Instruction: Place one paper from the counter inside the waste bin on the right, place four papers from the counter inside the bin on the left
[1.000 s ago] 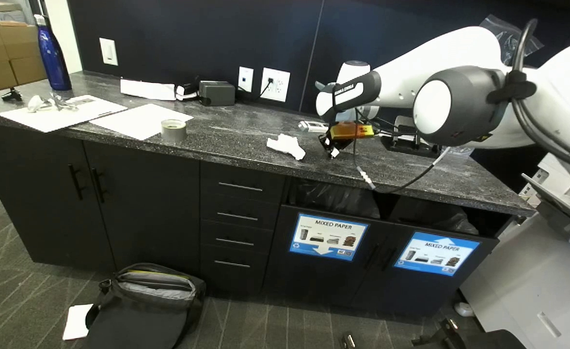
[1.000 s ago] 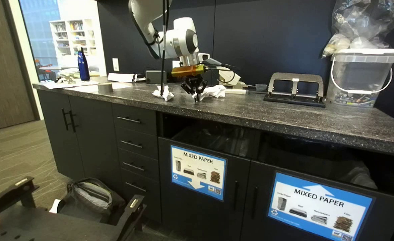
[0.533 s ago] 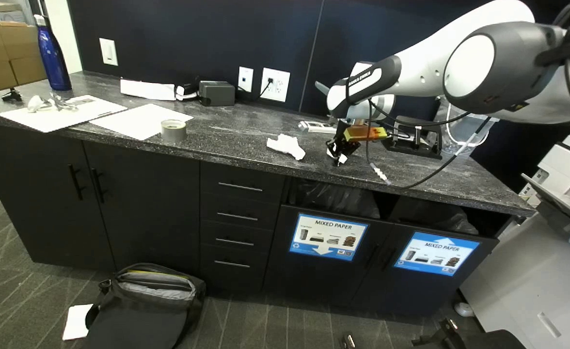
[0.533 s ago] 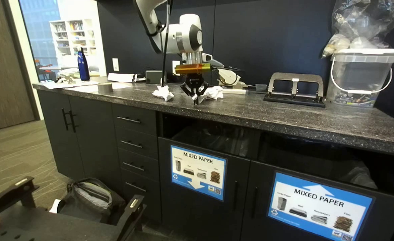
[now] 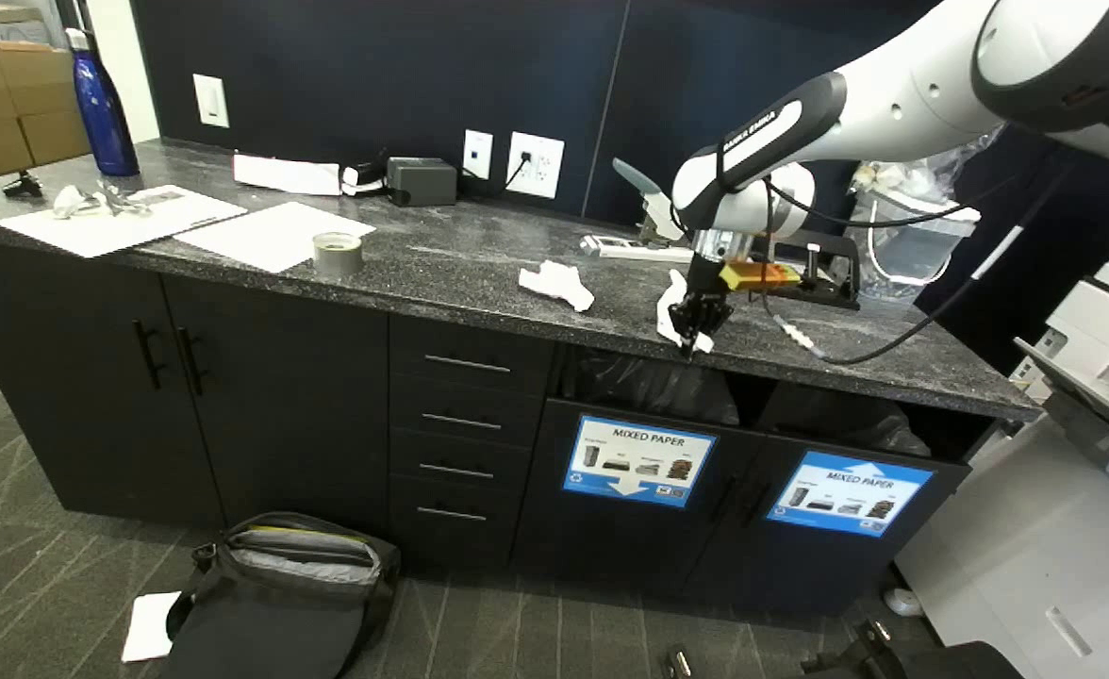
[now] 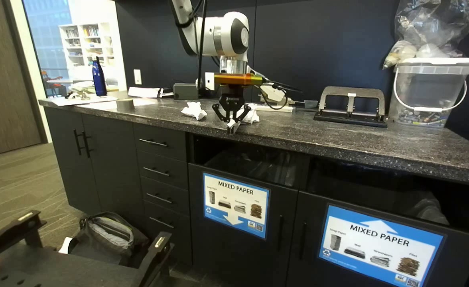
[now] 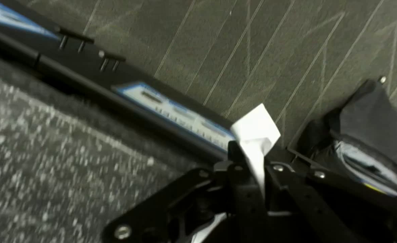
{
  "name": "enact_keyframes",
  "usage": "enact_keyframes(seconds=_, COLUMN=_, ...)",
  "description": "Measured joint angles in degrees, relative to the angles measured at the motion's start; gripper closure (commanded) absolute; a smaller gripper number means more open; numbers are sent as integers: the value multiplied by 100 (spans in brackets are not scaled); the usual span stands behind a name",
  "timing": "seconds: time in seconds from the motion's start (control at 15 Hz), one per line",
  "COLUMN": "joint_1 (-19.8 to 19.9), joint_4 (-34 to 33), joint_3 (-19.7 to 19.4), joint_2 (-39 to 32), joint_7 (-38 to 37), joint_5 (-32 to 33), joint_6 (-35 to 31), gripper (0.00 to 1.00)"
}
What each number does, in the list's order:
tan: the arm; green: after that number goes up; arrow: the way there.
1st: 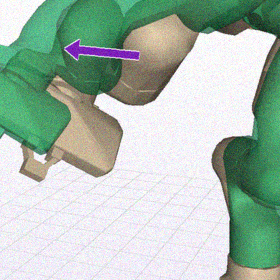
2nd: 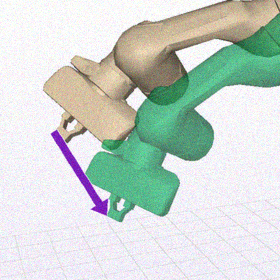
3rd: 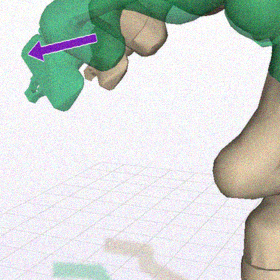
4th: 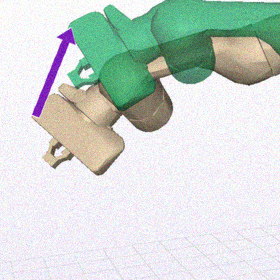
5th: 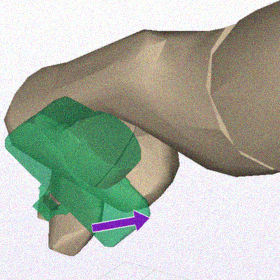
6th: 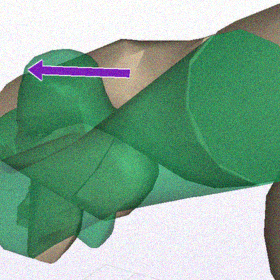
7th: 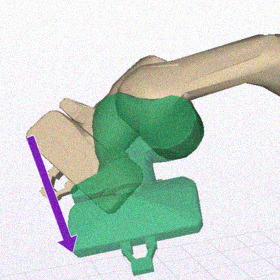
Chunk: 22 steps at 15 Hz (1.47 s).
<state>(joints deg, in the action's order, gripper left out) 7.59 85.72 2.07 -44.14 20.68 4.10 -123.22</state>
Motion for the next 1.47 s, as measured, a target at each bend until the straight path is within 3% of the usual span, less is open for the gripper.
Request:
enact_keyframes(seconds=0.27, joint_1=158, joint_4=1282, joint_3=-16, joint_2=399, joint_7=555, joint_5=31, joint_6=428, gripper=91)
enact_keyframes(seconds=0.67, joint_1=407, joint_4=3211, joint_3=-44, joint_2=800, joint_7=1206, joint_5=137, joint_6=286, gripper=92)
enact_keyframes(seconds=1.0, joint_1=411, joint_4=4683, joint_3=-390, joint_2=944, joint_7=1114, joint_5=860, joint_6=-1983, gripper=93)
enact_keyframes(seconds=1.47, joint_1=29, joint_4=5633, joint_3=-1076, joint_2=911, joint_7=216, joint_5=1696, joint_6=-5250, gripper=92)
